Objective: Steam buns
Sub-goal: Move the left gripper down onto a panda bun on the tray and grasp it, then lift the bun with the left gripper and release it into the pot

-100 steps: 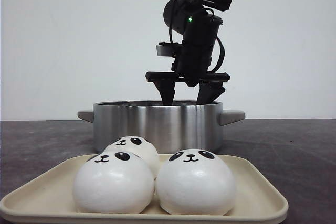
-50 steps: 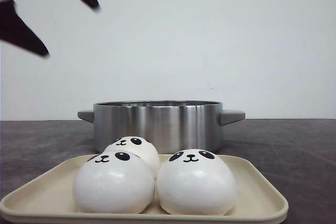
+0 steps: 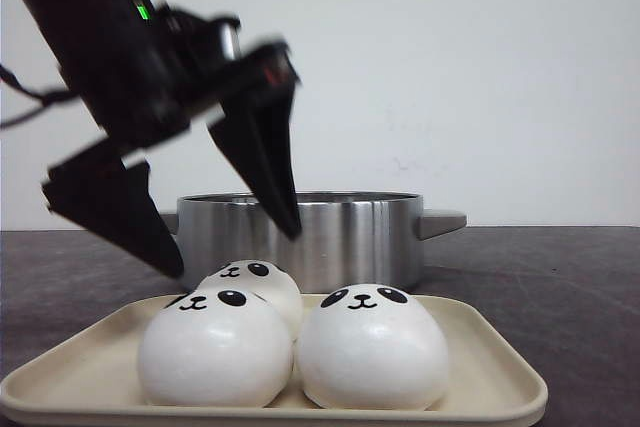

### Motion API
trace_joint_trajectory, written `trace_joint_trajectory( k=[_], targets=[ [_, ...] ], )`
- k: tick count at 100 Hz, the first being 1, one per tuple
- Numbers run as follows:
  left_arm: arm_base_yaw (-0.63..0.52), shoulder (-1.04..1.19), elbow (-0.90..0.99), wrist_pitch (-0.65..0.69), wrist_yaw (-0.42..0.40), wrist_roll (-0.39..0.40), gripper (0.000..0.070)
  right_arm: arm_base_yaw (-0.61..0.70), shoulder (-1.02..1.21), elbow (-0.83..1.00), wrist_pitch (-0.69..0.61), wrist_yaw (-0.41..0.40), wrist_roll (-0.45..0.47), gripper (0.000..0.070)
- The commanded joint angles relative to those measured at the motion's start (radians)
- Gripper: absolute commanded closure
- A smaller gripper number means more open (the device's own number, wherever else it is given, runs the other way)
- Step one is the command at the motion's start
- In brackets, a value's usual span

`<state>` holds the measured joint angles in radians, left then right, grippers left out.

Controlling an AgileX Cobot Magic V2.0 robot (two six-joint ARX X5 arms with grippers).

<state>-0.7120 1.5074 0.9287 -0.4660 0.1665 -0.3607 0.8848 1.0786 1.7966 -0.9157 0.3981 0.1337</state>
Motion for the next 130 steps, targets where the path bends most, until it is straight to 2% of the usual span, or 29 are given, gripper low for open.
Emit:
trace_joint_trajectory(
  k=[1,21,31,37,47,56,60,65,83,103,120,130],
  targets=[
    [-0.01,0.038,0.017,0.016,-0.015,-0.026,0.0062,0.01,0.009,0.017,-0.024,0.025,-0.008,0.0656],
    [-0.01,0.098,0.02,0.028,-0.119,-0.026,0.0066,0.011,-0.017,0.016,-0.085,0.029,0.01,0.0656],
    [-0.01,0.107,0.019,0.032,-0.127,-0.026,0.0096,0.011,-0.022,0.016,-0.097,0.029,0.016,0.0656],
    [-0.01,0.107,0.019,0.032,-0.126,-0.026,0.0177,0.011,-0.022,0.016,-0.103,0.029,0.018,0.0656],
    [-0.01,0.107,0.019,0.02,-0.125,-0.026,0.0353,0.011,-0.022,0.016,-0.114,0.029,0.024,0.0656],
    [-0.01,0.107,0.019,0.002,-0.125,-0.026,0.0459,0.011,-0.022,0.016,-0.131,0.029,0.034,0.0656],
    [-0.01,0.107,0.019,-0.006,-0.126,-0.024,0.0542,0.011,-0.022,0.016,-0.14,0.029,0.043,0.0656],
    [-0.01,0.107,0.019,-0.018,-0.125,-0.019,0.0699,0.011,-0.022,0.016,-0.149,0.029,0.047,0.0656],
    [-0.011,0.076,0.043,-0.044,-0.115,-0.013,0.0693,0.011,-0.021,0.016,-0.156,0.029,0.05,0.0656],
    [-0.042,-0.077,0.143,-0.063,-0.095,-0.006,0.0693,0.011,-0.021,0.016,-0.156,0.021,0.049,0.0656],
    [-0.06,-0.172,0.233,-0.019,-0.198,0.023,0.0693,0.011,-0.021,0.016,-0.156,0.021,0.049,0.0656],
    [-0.044,-0.172,0.289,0.011,-0.251,0.067,0.0693,0.011,-0.021,0.016,-0.155,0.02,0.05,0.0656]
  ],
)
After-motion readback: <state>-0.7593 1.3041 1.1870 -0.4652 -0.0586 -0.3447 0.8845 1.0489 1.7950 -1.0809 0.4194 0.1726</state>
